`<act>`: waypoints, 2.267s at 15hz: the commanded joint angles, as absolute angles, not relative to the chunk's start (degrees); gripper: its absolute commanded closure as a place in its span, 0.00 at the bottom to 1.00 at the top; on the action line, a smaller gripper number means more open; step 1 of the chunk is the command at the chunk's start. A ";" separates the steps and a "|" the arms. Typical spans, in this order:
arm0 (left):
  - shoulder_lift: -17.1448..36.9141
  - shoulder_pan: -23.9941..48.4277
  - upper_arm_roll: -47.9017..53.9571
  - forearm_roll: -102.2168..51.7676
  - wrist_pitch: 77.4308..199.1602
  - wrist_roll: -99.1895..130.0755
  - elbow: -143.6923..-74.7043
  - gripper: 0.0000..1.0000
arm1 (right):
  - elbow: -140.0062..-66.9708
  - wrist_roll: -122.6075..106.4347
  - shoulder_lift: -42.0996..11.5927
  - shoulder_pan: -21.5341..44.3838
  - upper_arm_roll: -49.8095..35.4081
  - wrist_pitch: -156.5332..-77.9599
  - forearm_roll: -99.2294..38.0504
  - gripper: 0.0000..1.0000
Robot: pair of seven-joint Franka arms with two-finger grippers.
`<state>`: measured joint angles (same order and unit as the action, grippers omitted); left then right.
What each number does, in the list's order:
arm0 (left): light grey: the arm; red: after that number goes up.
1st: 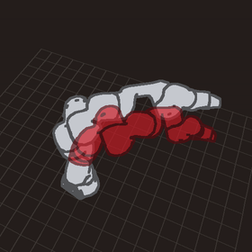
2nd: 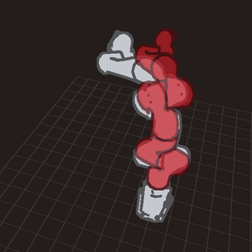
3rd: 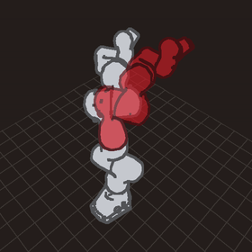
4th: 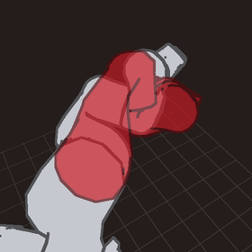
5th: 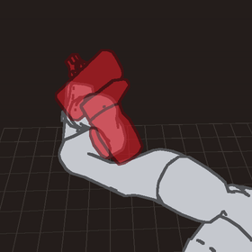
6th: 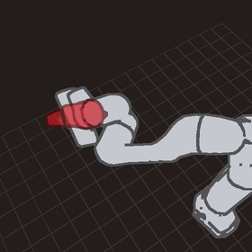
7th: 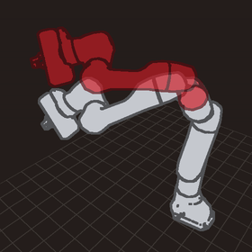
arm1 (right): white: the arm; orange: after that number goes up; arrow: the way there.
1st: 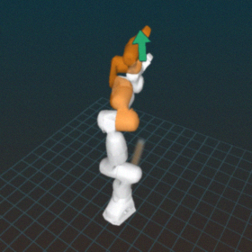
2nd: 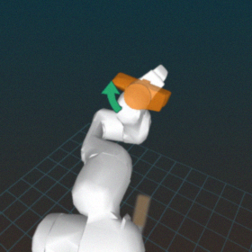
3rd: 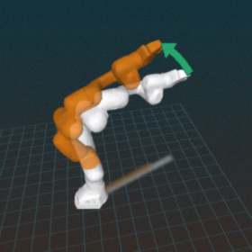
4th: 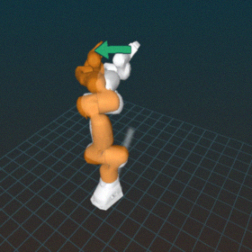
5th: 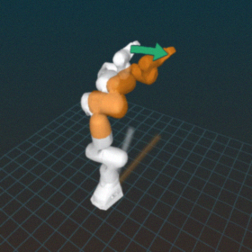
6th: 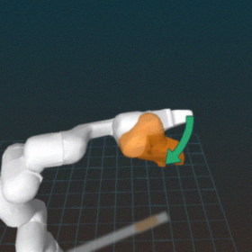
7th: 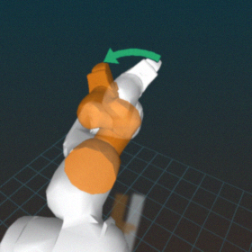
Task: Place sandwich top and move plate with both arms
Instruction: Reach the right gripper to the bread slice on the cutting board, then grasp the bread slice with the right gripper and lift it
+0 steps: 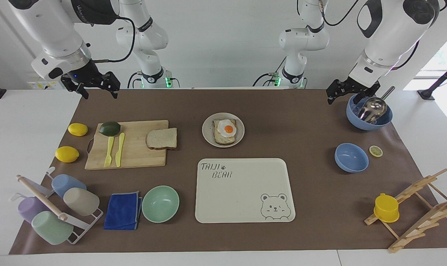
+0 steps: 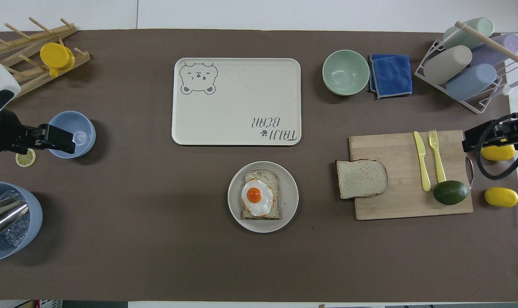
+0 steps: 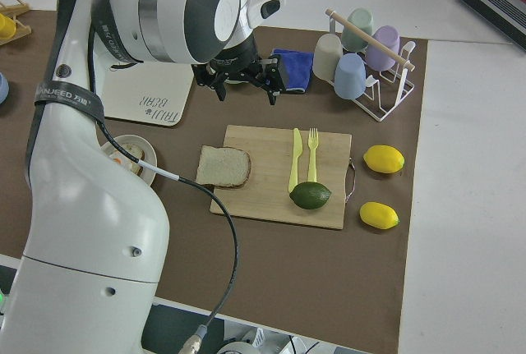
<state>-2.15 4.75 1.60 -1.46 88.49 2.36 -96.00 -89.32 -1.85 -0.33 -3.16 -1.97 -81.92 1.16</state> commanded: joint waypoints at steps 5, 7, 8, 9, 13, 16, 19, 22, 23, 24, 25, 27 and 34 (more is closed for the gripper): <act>-1.76 4.13 2.02 -0.79 87.45 2.64 -95.19 0.00 | -91.05 -1.05 0.96 -3.51 -2.20 -82.79 0.88 0.00; -1.76 4.13 2.02 -0.79 87.45 2.64 -95.18 0.00 | -93.93 -3.24 2.27 -3.17 -2.28 -83.05 0.79 0.00; -1.76 4.13 2.02 -0.79 87.45 2.64 -95.10 0.00 | -95.26 -3.08 2.81 -2.21 -2.55 -84.88 -0.08 0.00; -1.76 4.13 2.02 -0.79 87.45 2.64 -95.10 0.00 | -97.80 -1.34 3.42 0.59 -2.81 -88.82 -0.96 0.00; -1.76 4.13 2.02 -0.79 87.45 2.64 -95.18 0.00 | -102.39 18.58 -3.04 14.21 -2.81 -94.91 4.72 0.00; -1.76 4.13 2.02 -0.79 87.45 2.64 -95.19 0.00 | -103.97 26.53 -10.09 19.75 -2.81 -101.41 6.58 0.00; -1.76 4.13 2.02 -0.79 87.45 2.64 -95.18 0.00 | -104.77 33.21 -15.71 23.81 -2.81 -101.16 14.13 0.00; -1.76 4.13 2.02 -0.79 87.45 2.64 -95.10 0.00 | -105.20 33.49 -19.51 23.47 -2.81 -101.17 18.00 0.00; -1.76 4.13 2.02 -0.79 87.45 2.64 -95.18 0.00 | -106.68 33.40 -19.34 23.55 -2.81 -101.25 19.06 0.00; -1.76 4.13 2.02 -0.79 87.45 2.64 -95.19 0.00 | -107.92 33.49 -18.99 23.73 -2.81 -101.51 19.16 0.00; -1.76 4.13 2.02 -0.79 87.45 2.64 -95.19 0.00 | -109.76 33.66 -18.46 24.17 -2.90 -102.56 19.25 0.00; -1.76 4.13 2.02 -0.79 87.45 2.64 -95.18 0.00 | -111.61 33.40 -18.02 24.87 -2.81 -104.14 19.60 0.00; -1.76 4.13 2.02 -0.79 87.45 2.64 -95.19 0.00 | -114.78 31.73 -16.79 24.96 -2.81 -104.24 22.85 0.04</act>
<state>-2.15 4.75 1.60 -1.46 88.48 2.36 -96.00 -112.21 32.92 -18.93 25.04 -2.74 -103.05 21.65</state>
